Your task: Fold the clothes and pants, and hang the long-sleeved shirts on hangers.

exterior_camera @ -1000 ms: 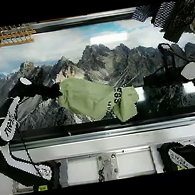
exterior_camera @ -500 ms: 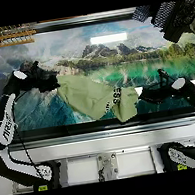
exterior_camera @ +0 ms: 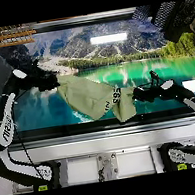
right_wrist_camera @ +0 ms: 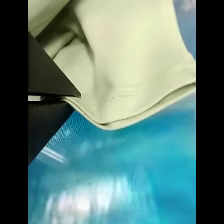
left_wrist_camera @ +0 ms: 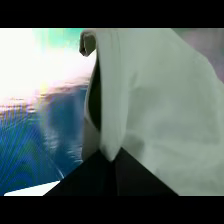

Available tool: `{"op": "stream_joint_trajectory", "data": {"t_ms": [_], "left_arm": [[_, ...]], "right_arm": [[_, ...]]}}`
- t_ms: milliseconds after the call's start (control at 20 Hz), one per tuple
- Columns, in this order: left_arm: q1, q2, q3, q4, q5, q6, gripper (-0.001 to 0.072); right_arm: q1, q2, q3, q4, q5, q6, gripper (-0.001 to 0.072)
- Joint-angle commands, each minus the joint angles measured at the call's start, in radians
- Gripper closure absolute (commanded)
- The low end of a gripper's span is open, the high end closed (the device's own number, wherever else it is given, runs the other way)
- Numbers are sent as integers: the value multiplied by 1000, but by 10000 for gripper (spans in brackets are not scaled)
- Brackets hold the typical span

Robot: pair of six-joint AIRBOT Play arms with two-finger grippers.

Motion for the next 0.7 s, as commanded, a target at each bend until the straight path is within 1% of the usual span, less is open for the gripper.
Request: {"op": "stream_joint_trajectory", "data": {"t_ms": [0,100,250,350,500,650], "left_arm": [[13,93,5,-2,45,-2,703],[39,209,69,-1,36,-1,703],[69,394,200,-1,-4,-1,703],[76,513,280,0,-30,-1,703],[73,672,367,-1,-37,-1,703],[53,801,404,-1,-34,-1,703]], "right_arm": [[-26,66,139,-42,53,-7,697],[-70,146,336,-132,184,-6,697],[-123,264,622,-176,321,-6,698],[-140,341,763,-177,325,-6,698],[-148,452,884,-177,290,-6,698],[-148,554,906,-176,172,-6,698]]}}
